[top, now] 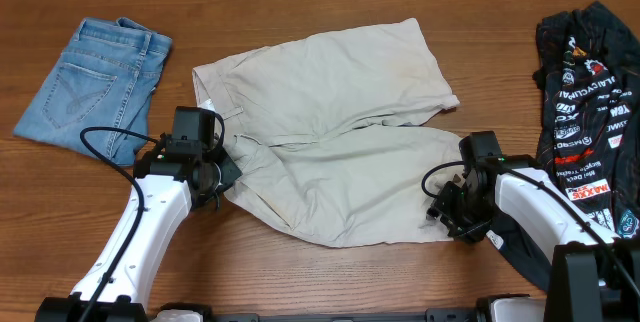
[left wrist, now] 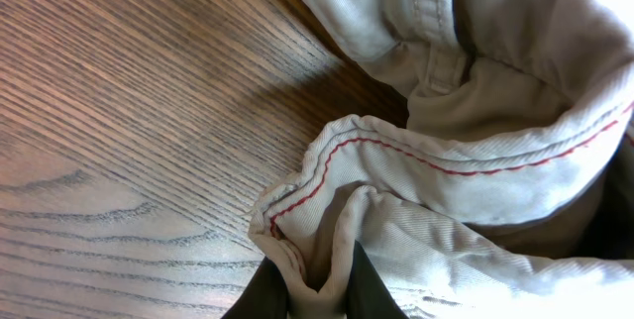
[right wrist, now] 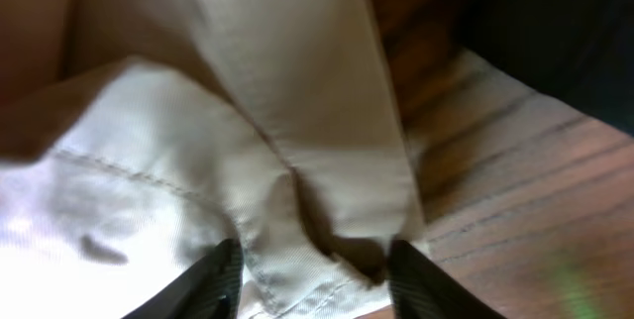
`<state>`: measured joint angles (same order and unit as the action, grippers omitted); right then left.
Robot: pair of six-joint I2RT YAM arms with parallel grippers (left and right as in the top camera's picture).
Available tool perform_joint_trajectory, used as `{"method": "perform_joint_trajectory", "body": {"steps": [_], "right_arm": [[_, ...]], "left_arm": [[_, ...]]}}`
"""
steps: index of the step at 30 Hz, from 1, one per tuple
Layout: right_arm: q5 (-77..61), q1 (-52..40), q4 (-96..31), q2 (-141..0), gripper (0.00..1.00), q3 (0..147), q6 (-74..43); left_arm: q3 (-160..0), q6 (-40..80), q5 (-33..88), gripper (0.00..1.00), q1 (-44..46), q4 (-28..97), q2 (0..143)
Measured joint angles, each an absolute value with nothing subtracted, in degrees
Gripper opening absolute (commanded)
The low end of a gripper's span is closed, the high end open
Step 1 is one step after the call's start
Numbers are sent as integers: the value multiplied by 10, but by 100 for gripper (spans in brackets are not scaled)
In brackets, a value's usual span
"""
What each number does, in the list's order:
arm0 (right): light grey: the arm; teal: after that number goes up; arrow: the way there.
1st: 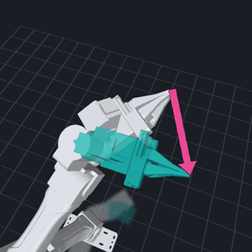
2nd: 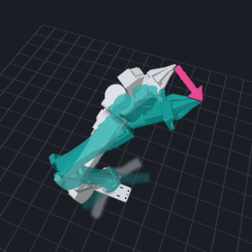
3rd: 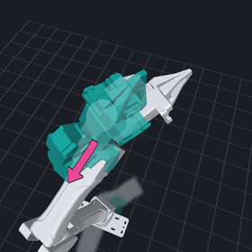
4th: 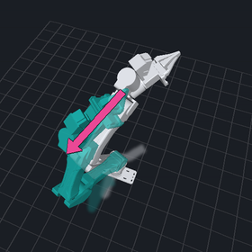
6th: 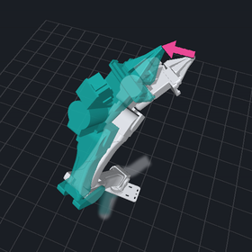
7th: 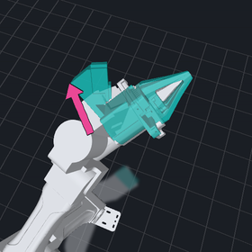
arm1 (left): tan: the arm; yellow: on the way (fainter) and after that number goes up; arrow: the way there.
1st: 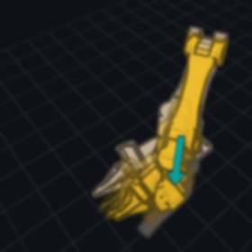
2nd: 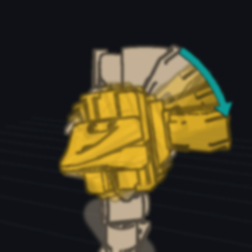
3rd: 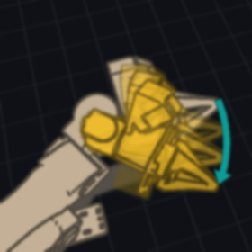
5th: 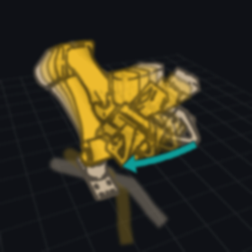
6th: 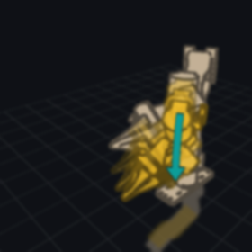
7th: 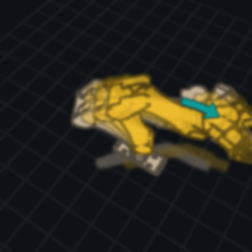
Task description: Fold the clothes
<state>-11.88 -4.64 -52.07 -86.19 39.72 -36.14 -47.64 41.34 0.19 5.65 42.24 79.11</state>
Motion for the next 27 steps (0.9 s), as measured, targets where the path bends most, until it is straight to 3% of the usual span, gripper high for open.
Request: {"method": "perform_joint_trajectory", "body": {"steps": [4,21,23,24,27], "right_arm": [[-116,-46,-521,-862,17,393,-364],[-115,-46,-625,-860,17,451,-354],[-115,-46,-630,-851,13,459,-349],[-115,-46,-633,-845,5,460,-347],[-113,-46,-640,-832,4,461,-341]], "left_arm": [[-476,413,2,4,57,423,791],[-476,394,-17,4,57,427,791],[-476,390,-19,4,57,427,791],[-476,389,-20,4,57,428,791],[-476,388,-20,4,57,428,791]]}}
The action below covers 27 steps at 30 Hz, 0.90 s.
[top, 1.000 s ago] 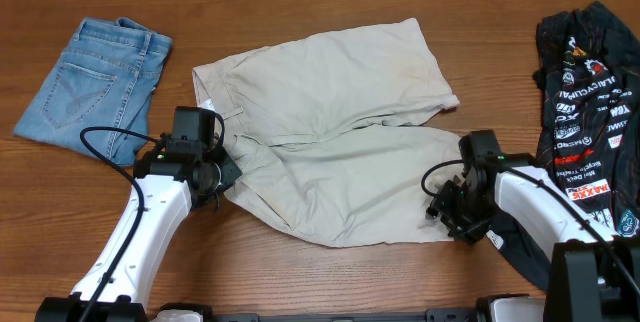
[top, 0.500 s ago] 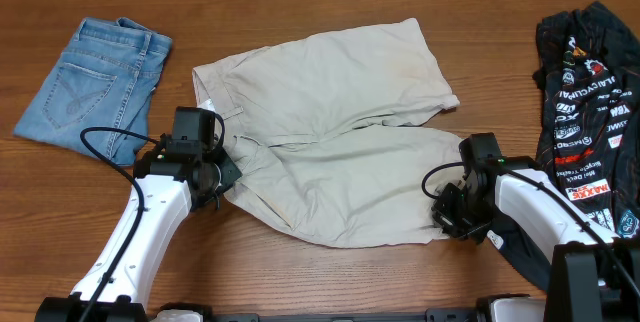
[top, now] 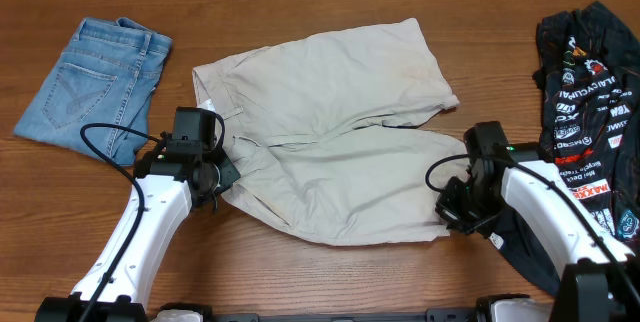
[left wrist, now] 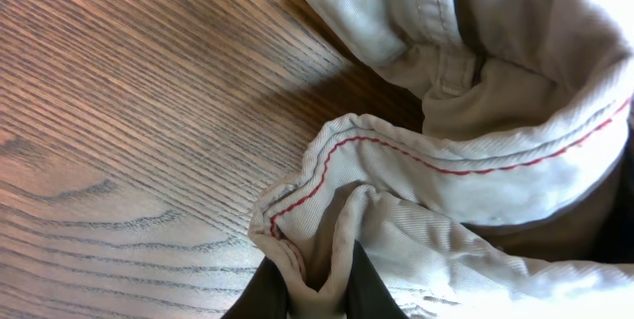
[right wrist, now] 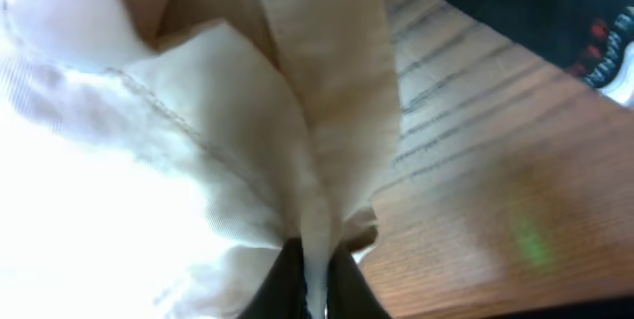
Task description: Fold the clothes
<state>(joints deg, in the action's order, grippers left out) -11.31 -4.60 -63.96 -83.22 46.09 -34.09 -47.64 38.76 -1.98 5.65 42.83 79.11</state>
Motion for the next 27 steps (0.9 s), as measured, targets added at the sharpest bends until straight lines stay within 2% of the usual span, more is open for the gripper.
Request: {"method": "perform_joint_trajectory", "body": {"steps": [9,18,27], "right_arm": [[-90,-46,-666,-768,4,494,-324],[-43,-46,-777,-678,4,636,-318],[-24,-49,-823,-625,4,721,-316]], "left_arm": [[-509,370,-26,4,57,512,770],[-540,362,-36,4,57,636,658],[-540,373,-25,4,60,712,546]]}}
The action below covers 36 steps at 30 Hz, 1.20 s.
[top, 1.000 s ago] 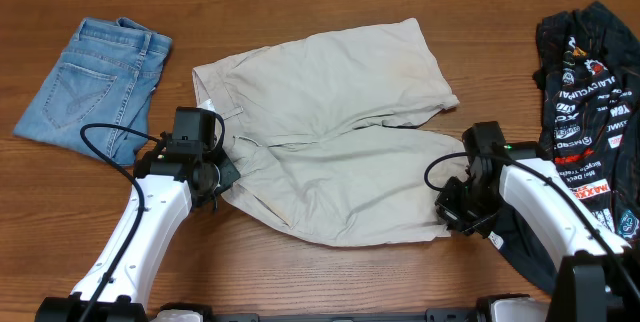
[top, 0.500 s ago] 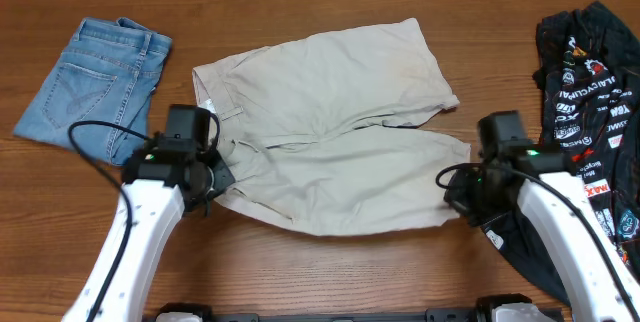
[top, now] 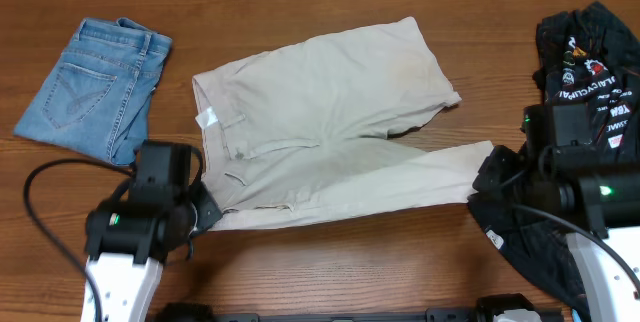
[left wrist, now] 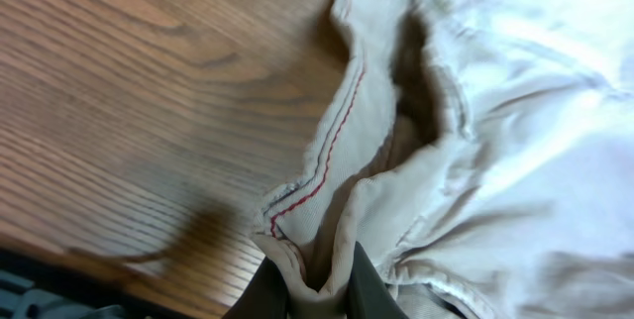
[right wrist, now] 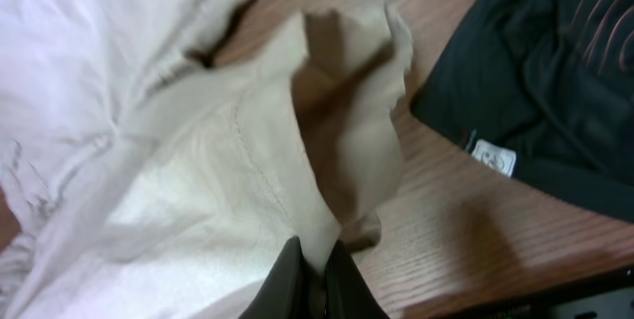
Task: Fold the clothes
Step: 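Lift both leg hems and fold them up toward the waistband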
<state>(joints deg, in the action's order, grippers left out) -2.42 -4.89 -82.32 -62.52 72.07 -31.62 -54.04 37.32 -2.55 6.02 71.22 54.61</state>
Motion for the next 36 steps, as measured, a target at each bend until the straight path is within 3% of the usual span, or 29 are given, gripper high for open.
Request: {"method": "perform_joint_trajectory", "body": {"steps": [4,10,27,36], "right_arm": [[-13,-49,-802,-632,4,748,-302],[0,-50,-721,-714,4,812,-250],[4,-53,-443,-1005,4,847,-159],[0,-54,-361,-1068,4,847,-152]], "left_arm": [[-540,386,-31,4,60,689,495],[-541,394,-51,4,60,550,505],[-542,421,-140,4,50,232,778],[-542,423,-140,4,40,183,839]]}}
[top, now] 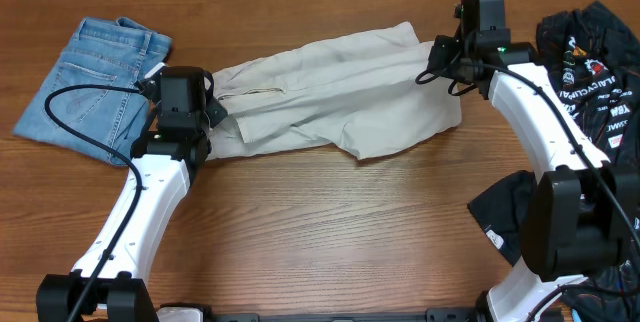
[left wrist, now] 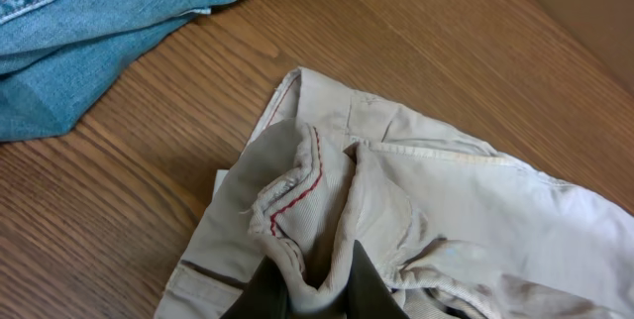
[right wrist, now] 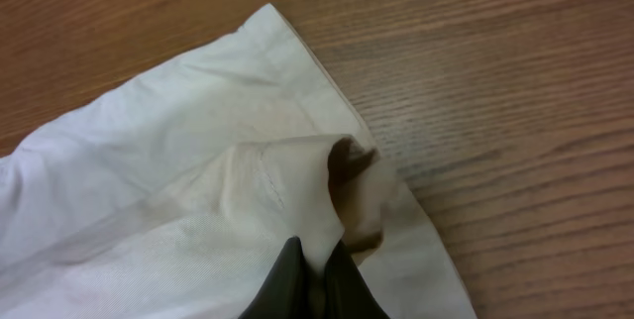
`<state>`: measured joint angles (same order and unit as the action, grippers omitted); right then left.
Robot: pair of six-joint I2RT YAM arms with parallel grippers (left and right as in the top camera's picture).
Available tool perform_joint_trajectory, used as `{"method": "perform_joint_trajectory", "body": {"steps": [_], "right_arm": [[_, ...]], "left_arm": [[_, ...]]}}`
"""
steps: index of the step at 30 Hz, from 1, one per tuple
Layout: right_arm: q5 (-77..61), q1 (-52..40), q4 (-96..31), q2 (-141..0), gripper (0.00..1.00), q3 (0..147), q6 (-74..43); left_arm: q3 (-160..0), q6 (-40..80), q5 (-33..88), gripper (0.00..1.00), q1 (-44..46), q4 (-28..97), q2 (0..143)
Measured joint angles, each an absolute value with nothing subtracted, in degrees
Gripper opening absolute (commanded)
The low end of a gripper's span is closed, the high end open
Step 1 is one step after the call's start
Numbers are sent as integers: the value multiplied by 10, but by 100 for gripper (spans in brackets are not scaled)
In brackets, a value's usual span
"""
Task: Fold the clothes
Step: 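Lift both leg hems and fold them up toward the waistband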
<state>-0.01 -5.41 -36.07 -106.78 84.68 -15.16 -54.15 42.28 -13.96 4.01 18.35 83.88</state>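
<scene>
The beige shorts lie folded lengthwise across the far middle of the table, their near half doubled over the far half. My left gripper is shut on the waistband corner with red stitching at the left end. My right gripper is shut on the leg hem at the right end, over the lower layer of the shorts.
Folded blue jeans lie at the far left, close to my left gripper, also in the left wrist view as jeans. A black printed garment is heaped along the right edge. Bare wooden table fills the near half.
Both grippers, holding the shorts' near edge stretched low over the table's near side, have moved to the far side. The near half now lies over the far half.
The shorts lay spread flat, my left gripper shut on the waistband corner and my right gripper open around the near leg hem. The right gripper then shut on the hem. Both then held that edge lifted and stretched, and now it lies on the far edge.
</scene>
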Motion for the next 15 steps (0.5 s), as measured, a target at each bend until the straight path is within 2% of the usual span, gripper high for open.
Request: {"method": "perform_joint_trajectory", "body": {"steps": [15], "right_arm": [[-12,-54,-331,-1068,4,847,-132]], "left_arm": [[-542,431,-142,4,40,191,837]]}}
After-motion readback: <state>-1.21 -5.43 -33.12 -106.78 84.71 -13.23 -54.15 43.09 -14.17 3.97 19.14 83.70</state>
